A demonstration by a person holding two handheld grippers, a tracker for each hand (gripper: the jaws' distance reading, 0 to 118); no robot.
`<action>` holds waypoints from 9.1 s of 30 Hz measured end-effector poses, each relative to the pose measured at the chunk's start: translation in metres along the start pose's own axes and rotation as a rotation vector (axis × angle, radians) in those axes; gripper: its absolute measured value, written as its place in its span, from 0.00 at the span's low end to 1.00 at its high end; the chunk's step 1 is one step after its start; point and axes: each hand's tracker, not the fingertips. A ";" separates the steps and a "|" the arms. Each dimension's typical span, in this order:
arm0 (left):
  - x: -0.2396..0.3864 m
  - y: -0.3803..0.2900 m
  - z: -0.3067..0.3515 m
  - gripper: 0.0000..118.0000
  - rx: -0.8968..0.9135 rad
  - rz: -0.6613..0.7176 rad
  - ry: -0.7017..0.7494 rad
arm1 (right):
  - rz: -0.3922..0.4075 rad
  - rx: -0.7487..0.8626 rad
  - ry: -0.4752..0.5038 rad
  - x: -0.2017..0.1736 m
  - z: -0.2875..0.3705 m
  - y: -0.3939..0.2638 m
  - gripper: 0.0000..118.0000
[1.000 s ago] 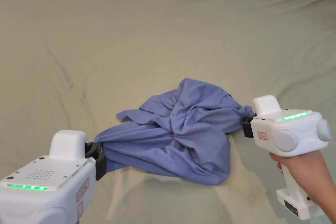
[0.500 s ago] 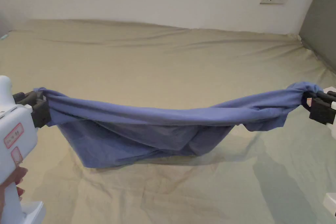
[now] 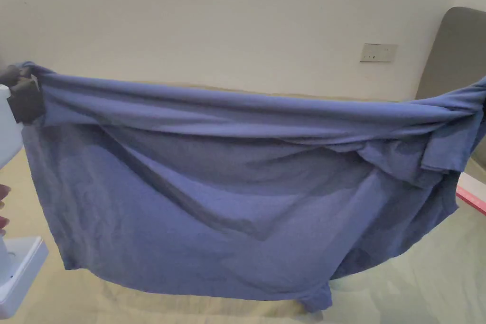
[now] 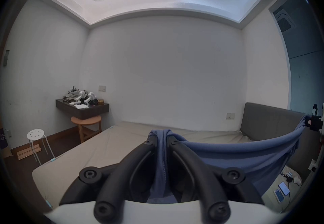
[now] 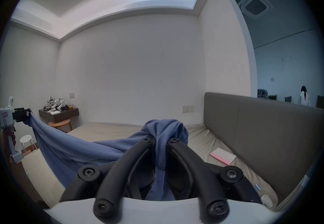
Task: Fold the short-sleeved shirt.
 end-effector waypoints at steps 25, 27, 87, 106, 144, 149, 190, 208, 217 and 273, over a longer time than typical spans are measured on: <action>0.031 0.102 -0.171 0.07 -0.005 -0.089 -0.018 | 0.192 0.114 -0.128 -0.014 -0.177 0.106 0.11; 0.033 0.103 -0.192 0.07 -0.016 -0.099 -0.010 | 0.223 0.117 -0.140 -0.018 -0.199 0.104 0.11; -0.069 -0.348 0.033 0.13 -1.099 -0.372 -0.019 | 0.064 -1.225 0.045 -0.016 0.036 -0.337 0.23; 0.060 -0.099 0.019 0.86 0.005 -0.218 -0.050 | 0.257 -0.126 0.027 -0.121 0.002 -0.068 0.89; -0.051 -0.350 -0.318 0.94 -0.807 -0.198 0.117 | 0.346 -0.489 -0.037 -0.092 -0.170 -0.227 0.02; -0.051 -0.366 -0.342 0.78 -0.863 -0.205 0.148 | 0.338 -0.527 -0.078 -0.072 -0.174 -0.235 0.02; -0.017 -0.219 -0.148 0.00 -0.460 -0.333 0.024 | 0.172 -0.789 -0.008 -0.018 -0.260 -0.253 0.02; -0.029 -0.010 0.002 0.00 0.072 -0.223 0.081 | 0.235 -0.060 -0.100 -0.031 -0.026 -0.007 0.02; -0.031 0.059 0.036 0.00 0.220 -0.191 0.082 | 0.262 0.125 -0.129 -0.034 0.019 0.071 0.02; 0.016 0.018 -0.373 0.00 -0.166 -0.308 0.157 | 0.407 -0.139 -0.161 -0.054 -0.389 -0.012 0.02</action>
